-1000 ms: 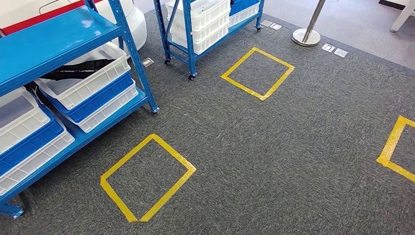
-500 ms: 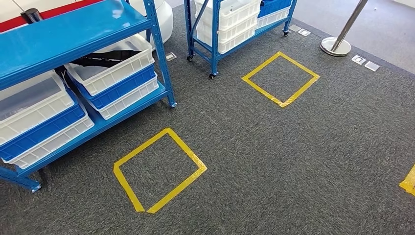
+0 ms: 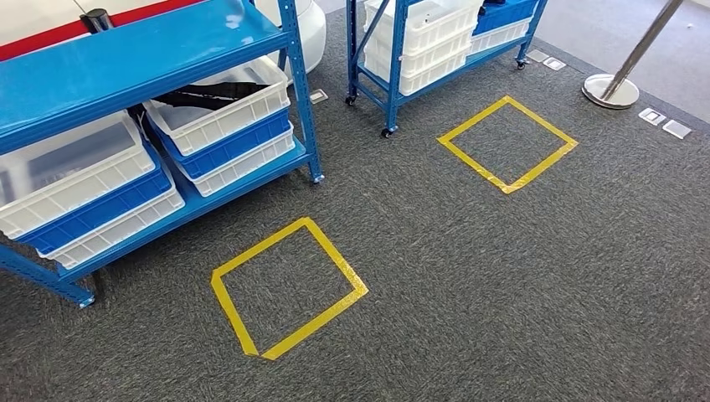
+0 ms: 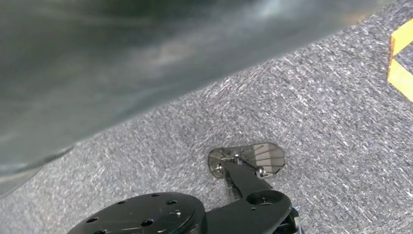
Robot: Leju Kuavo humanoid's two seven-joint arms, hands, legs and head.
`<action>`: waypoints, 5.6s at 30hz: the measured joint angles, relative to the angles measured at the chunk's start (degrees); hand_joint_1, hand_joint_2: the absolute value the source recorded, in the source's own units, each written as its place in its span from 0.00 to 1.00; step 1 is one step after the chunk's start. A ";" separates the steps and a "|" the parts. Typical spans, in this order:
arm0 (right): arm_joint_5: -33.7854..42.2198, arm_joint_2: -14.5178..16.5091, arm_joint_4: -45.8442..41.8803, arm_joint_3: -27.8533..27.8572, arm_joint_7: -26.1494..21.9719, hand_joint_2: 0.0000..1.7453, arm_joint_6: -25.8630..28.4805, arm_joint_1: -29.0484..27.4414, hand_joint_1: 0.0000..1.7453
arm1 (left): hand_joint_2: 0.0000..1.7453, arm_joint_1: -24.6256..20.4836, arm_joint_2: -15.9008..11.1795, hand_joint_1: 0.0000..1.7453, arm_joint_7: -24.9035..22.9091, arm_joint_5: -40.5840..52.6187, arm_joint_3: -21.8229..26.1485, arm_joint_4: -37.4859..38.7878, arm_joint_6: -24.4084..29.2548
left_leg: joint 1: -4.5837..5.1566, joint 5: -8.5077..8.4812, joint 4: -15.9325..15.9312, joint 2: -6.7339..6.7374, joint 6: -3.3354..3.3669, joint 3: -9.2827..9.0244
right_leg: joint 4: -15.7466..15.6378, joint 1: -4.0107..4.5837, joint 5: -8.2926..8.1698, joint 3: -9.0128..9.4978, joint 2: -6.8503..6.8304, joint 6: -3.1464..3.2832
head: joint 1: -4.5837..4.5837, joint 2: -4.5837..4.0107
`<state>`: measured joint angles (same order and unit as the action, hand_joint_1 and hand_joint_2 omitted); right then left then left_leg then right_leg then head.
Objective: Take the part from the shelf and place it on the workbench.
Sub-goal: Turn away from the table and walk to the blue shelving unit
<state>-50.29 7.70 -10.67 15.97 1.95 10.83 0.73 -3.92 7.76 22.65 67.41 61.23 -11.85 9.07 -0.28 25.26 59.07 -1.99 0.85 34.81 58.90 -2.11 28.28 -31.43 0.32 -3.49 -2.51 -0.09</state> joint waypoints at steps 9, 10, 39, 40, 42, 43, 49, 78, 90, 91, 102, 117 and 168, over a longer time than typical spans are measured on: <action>-1.78 0.13 0.00 0.40 -1.26 0.00 3.78 -0.07 0.00 | 0.00 0.11 0.04 0.00 -0.40 -0.31 0.79 0.02 0.18 | -0.09 -0.73 -0.50 0.07 1.48 -0.24 | 0.06 0.63 -0.26 0.24 -0.01 0.89 | -0.09 0.00; -1.83 0.13 0.00 0.40 -1.39 0.00 3.54 -0.05 0.00 | 0.00 0.11 0.05 0.00 -0.40 -0.32 0.83 0.02 0.18 | -0.16 -0.73 -0.54 0.07 0.95 -0.24 | 0.08 0.69 -0.22 0.23 -0.02 0.95 | -0.08 0.00; -1.20 0.06 0.00 0.73 -1.40 0.00 -2.66 -0.05 0.00 | 0.00 0.11 -0.02 0.00 -0.70 0.44 0.79 0.02 -0.30 | 0.19 -0.55 -0.57 0.09 -1.62 -0.12 | -0.13 0.20 -0.19 0.23 -0.04 0.99 | -0.02 0.00; -1.20 0.06 0.00 0.74 -1.40 0.00 -2.66 -0.05 0.00 | 0.00 0.11 -0.02 0.00 -0.70 0.44 0.78 0.02 -0.30 | 0.19 -0.55 -0.57 0.09 -1.62 -0.12 | -0.13 0.20 -0.19 0.23 -0.04 0.99 | -0.02 0.00; -1.20 0.06 0.00 0.76 -1.40 0.00 -2.66 -0.05 0.00 | 0.00 0.11 -0.02 0.00 -0.70 0.44 0.78 0.02 -0.30 | 0.19 -0.55 -0.57 0.09 -1.62 -0.12 | -0.13 0.20 -0.19 0.22 -0.04 0.99 | -0.02 0.00; -1.20 0.06 0.00 0.76 -1.40 0.00 -2.66 -0.05 0.00 | 0.00 0.11 -0.02 0.00 -0.70 0.44 0.78 0.02 -0.30 | 0.19 -0.55 -0.57 0.09 -1.62 -0.12 | -0.13 0.20 -0.19 0.22 -0.04 0.99 | -0.02 0.00; -1.31 0.06 0.00 0.79 -1.40 0.00 -2.66 -0.05 0.00 | 0.00 0.11 -0.03 0.00 -0.70 0.44 0.78 0.02 -0.28 | 0.20 -0.55 -0.57 0.09 -1.62 -0.12 | -0.13 0.19 -0.20 0.22 -0.04 0.99 | -0.02 0.00; -2.78 -0.17 0.00 0.88 -1.88 0.00 -2.26 -0.01 0.00 | 0.00 0.02 -0.03 0.00 0.49 0.42 0.84 0.00 0.05 | -0.43 1.18 0.01 0.29 -1.59 -1.01 | -0.68 0.02 -0.69 0.26 -0.06 1.43 | 0.18 0.00; -2.74 0.01 0.02 0.95 -1.88 0.00 -2.25 -0.17 0.00 | 0.00 0.06 -0.01 0.00 0.33 0.42 0.92 0.04 0.05 | -0.38 -0.25 1.25 1.89 -1.43 1.02 | -0.98 0.45 2.67 4.26 -0.52 0.96 | -0.18 0.00; -2.75 0.03 0.02 0.95 -1.88 0.00 -2.24 -0.09 0.00 | 0.00 0.03 0.01 0.00 0.33 0.42 0.93 0.04 0.05 | -0.21 0.02 1.03 1.76 -1.03 0.99 | -1.19 0.51 2.68 4.68 -0.57 0.55 | -0.21 0.00; -2.80 0.05 0.04 0.99 -1.88 0.00 -2.20 -0.50 0.00 | 0.00 0.03 0.09 0.00 -0.01 0.35 1.08 0.00 0.07 | 0.35 2.63 0.31 0.58 1.48 -2.54 | 6.70 0.89 1.14 -5.27 -0.42 -0.73 | 0.37 0.00; -2.83 0.22 0.07 1.07 -2.29 0.00 -2.47 -0.60 0.00 | 0.00 0.29 0.04 0.00 -0.39 0.26 1.38 0.02 -0.83 | -1.30 3.52 8.65 1.60 -2.80 3.32 | -0.49 -0.05 0.75 2.17 -0.15 2.50 | -0.01 0.00; -2.67 0.23 0.42 2.41 -3.28 0.00 -3.58 -0.38 0.00 | 0.00 0.24 0.08 0.00 -0.88 1.40 1.48 0.00 -0.21 | 0.03 5.94 0.96 1.02 -0.62 -5.40 | 1.78 0.85 -1.69 -4.14 -1.04 0.97 | 0.97 0.00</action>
<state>-52.96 7.93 -10.25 18.38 -1.33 7.25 0.34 -3.68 7.84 21.77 68.81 62.71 -11.85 8.85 -0.25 31.19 60.02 -0.97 0.23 29.41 60.68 -1.26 26.59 -35.57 -0.73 -2.52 -1.54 -0.09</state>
